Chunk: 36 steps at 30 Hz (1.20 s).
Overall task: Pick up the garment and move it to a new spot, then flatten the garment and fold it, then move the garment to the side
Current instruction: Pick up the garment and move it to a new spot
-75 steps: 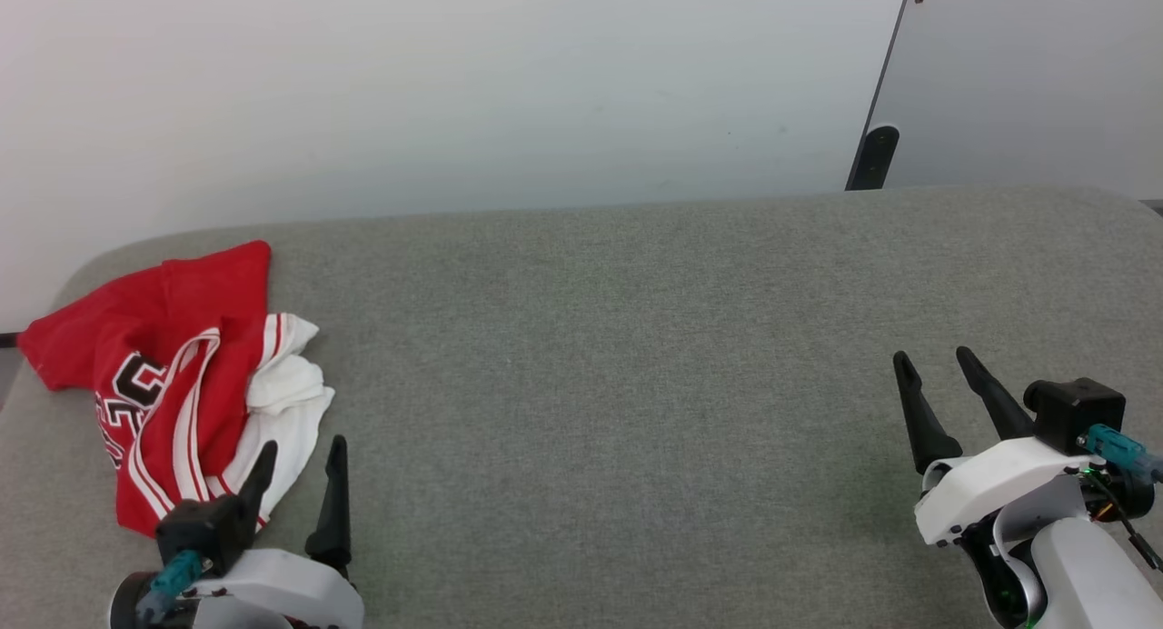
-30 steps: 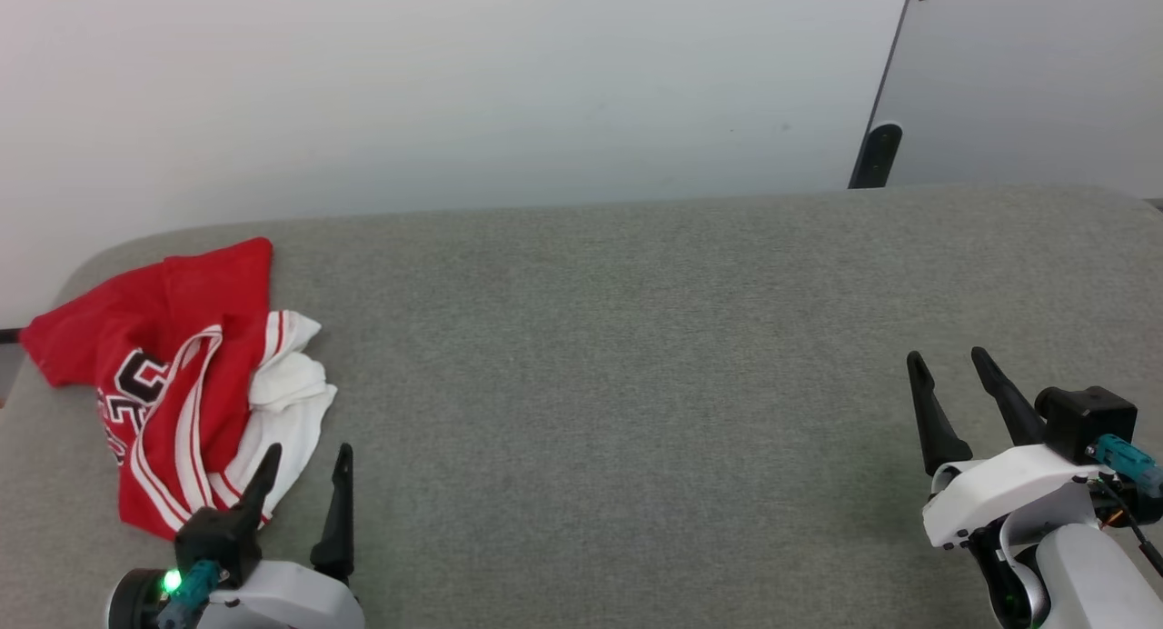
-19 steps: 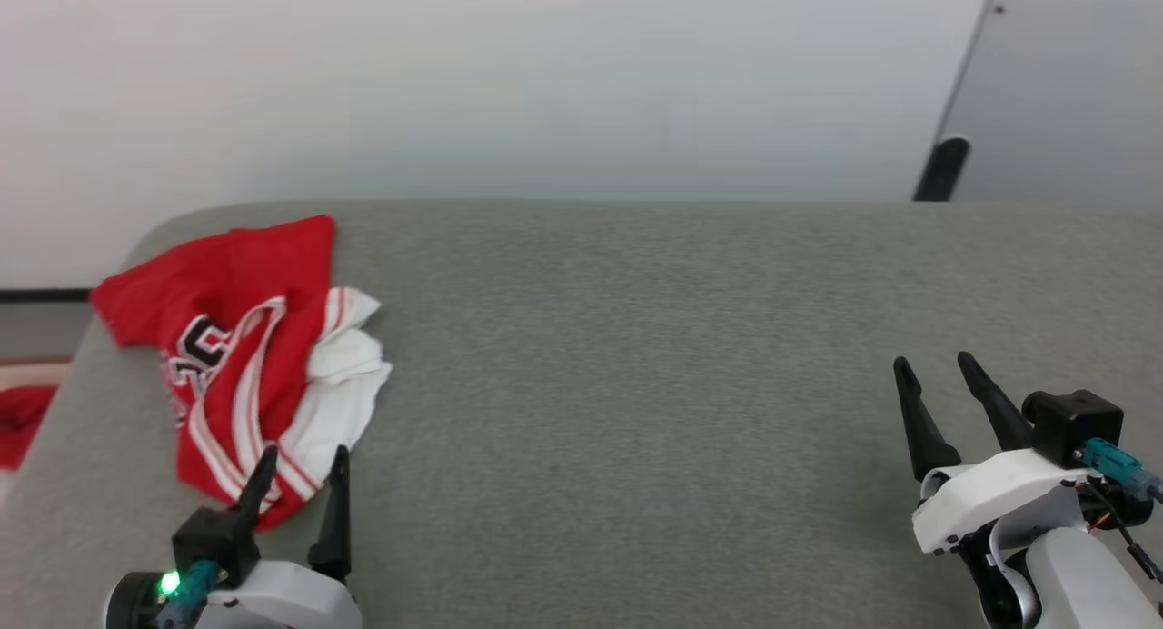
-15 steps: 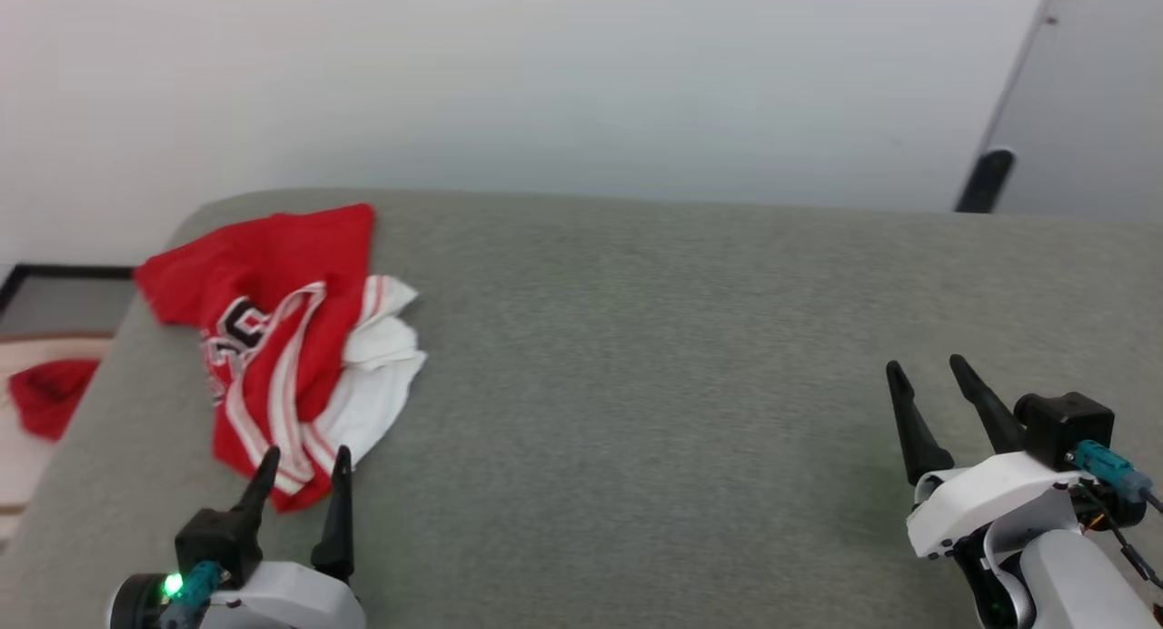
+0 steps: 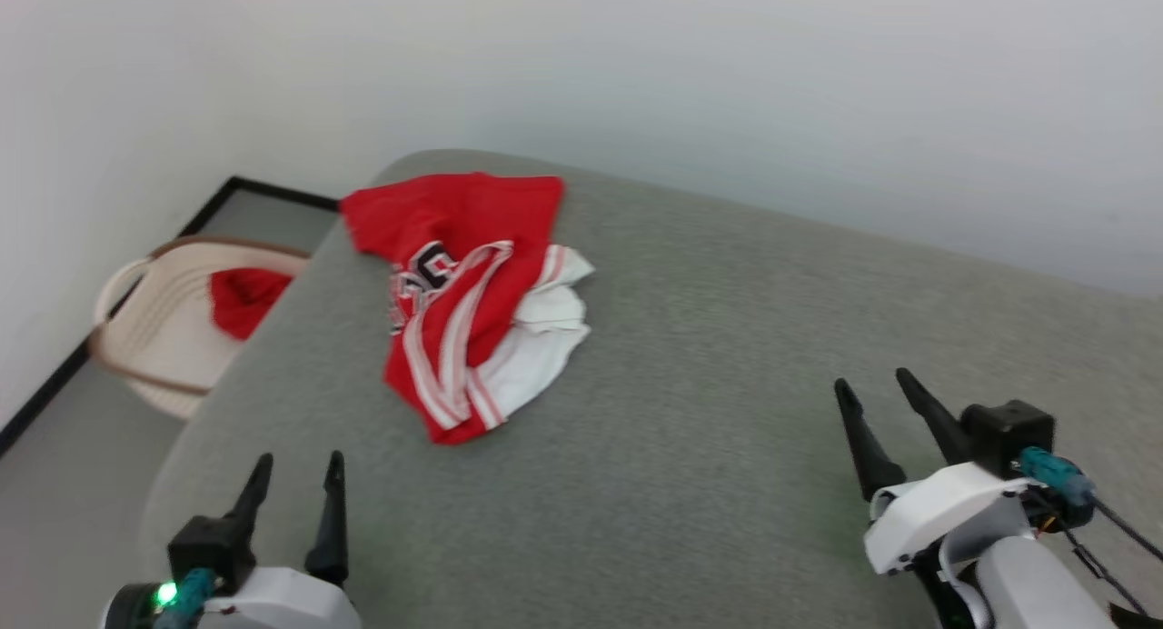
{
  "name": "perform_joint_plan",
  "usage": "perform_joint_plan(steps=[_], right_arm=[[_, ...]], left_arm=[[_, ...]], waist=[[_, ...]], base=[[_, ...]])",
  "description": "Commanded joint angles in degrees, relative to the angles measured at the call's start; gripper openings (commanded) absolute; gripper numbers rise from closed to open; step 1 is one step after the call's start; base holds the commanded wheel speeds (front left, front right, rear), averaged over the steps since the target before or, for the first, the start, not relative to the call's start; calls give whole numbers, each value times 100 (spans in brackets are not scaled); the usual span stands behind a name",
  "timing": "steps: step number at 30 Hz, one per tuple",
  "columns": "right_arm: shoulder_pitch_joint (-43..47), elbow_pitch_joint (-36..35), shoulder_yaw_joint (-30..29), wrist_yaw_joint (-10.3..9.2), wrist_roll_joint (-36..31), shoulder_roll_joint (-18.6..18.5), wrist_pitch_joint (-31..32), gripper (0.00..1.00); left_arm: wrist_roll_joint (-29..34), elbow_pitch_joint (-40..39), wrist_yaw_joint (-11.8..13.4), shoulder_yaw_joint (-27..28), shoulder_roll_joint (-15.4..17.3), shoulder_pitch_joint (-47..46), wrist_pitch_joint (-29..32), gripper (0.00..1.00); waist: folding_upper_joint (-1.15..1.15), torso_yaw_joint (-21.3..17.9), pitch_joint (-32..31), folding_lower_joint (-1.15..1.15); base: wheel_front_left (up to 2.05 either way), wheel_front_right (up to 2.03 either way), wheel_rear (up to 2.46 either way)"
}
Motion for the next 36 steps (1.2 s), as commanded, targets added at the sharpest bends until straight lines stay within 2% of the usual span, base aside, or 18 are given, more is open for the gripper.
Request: perform_joint_plan(steps=[1,8,14,21,26,30,34,35,36], right_arm=[[-82,24,128,-8,44,68,-27,100],[-530,214,810,-8,168,205,-26,100],[-820,393,1242,-8,381,240,-27,100],[-907,428,1403,-8,528,167,-27,100],[-657,329,1181,-8,494,78,-26,100],[-360,112,870,-8,348,32,-27,100],[-337,-220,838,-8,162,59,-26,100],[-337,-220,838,-8,162,59,-26,100],[-370,-270,832,-8,108,55,-26,100]], left_arm=[[-42,-49,64,70,19,84,-1,100],[-163,-448,242,363,-83,357,-1,100],[-235,-726,300,525,-198,590,-1,100],[-232,-798,272,567,-248,653,-1,100],[-70,-615,124,327,-82,379,1,100],[62,-325,-27,-42,176,-189,124,100],[-100,-108,-93,-109,422,-914,144,100],[-100,-108,-93,-109,422,-914,144,100],[-146,-39,-110,-106,485,-1147,143,100]], waist=[[0,679,-74,0],[0,831,85,0],[0,882,160,0],[0,871,190,0],[0,802,185,0],[0,692,213,0],[0,98,643,0],[0,98,643,0],[0,-60,772,0]], base=[[0,0,0],[0,0,0],[0,0,0],[0,0,0],[0,0,0],[0,0,0],[0,0,0],[0,0,0],[0,0,0]])
